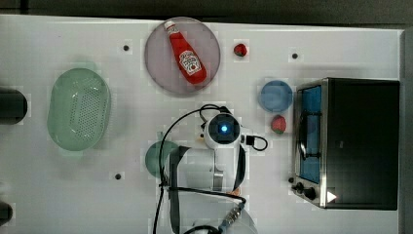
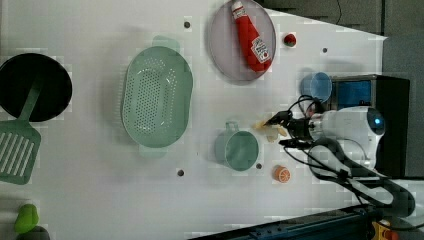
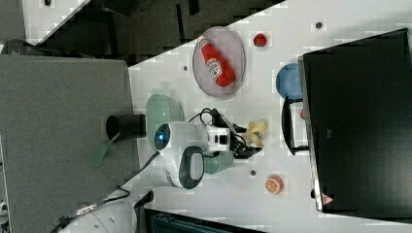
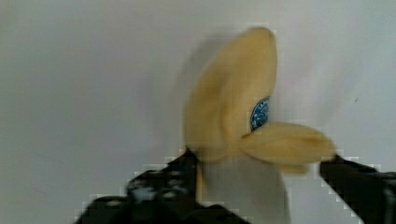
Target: Pick banana from table and place on oven.
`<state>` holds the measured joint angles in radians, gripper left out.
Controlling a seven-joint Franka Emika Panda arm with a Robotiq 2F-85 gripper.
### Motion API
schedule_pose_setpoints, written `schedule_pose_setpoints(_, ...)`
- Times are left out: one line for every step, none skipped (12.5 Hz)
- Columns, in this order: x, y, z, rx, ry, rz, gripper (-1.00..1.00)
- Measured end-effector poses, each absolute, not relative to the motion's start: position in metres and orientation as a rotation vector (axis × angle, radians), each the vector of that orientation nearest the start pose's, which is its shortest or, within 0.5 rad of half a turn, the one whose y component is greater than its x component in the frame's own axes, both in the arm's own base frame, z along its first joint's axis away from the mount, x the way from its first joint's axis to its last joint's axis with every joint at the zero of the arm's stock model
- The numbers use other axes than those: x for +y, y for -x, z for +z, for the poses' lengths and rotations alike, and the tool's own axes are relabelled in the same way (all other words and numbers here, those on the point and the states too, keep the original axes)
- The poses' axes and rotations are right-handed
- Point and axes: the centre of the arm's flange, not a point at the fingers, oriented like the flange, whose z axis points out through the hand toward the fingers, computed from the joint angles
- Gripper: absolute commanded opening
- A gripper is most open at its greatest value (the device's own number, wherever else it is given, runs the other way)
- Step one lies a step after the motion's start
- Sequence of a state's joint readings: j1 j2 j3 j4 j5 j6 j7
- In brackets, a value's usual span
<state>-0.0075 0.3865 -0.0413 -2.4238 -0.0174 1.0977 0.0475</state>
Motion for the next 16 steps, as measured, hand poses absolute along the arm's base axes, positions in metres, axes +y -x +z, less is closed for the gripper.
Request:
schedule_pose_setpoints(-0.018, -0.465, 0.131, 1.320, 2.931, 0.223, 0.18)
schedule_pose_setpoints(-0.015, -0.465, 0.129, 1.322, 2.927, 0.225, -0.06)
schedule_pose_setpoints(-0.012, -0.468, 0.133, 1.319, 2.923, 0.204, -0.28)
schedule_pose_setpoints(-0.011, -0.469, 0.139, 1.312, 2.921, 0.179, -0.48)
schedule_pose_setpoints(-0.012, -0.473, 0.147, 1.303, 2.919, 0.144, -0.50)
schedule_pose_setpoints(-0.013, -0.478, 0.155, 1.293, 2.921, 0.120, -0.50)
schedule_pose_setpoints(-0.014, -0.482, 0.160, 1.294, 2.914, 0.112, -0.50)
schedule_pose_setpoints(-0.014, -0.484, 0.164, 1.296, 2.908, 0.098, -0.50)
schedule_pose_setpoints(-0.013, -0.487, 0.173, 1.290, 2.902, 0.068, -0.50)
schedule_pose_setpoints(-0.015, -0.487, 0.185, 1.295, 2.895, 0.052, -0.50)
schedule_pose_setpoints(-0.017, -0.483, 0.202, 1.297, 2.897, 0.050, -0.50)
schedule_pose_setpoints(-0.019, -0.482, 0.226, 1.298, 2.898, 0.038, -0.50)
schedule_pose_setpoints(-0.018, -0.479, 0.255, 1.298, 2.908, 0.063, -0.50)
schedule_pose_setpoints(-0.019, -0.484, 0.292, 1.302, 2.906, 0.055, -0.50)
schedule_pose_setpoints(-0.020, -0.494, 0.334, 1.303, 2.900, 0.028, -0.50)
schedule_pose_setpoints(-0.021, -0.505, 0.377, 1.302, 2.888, -0.027, -0.50)
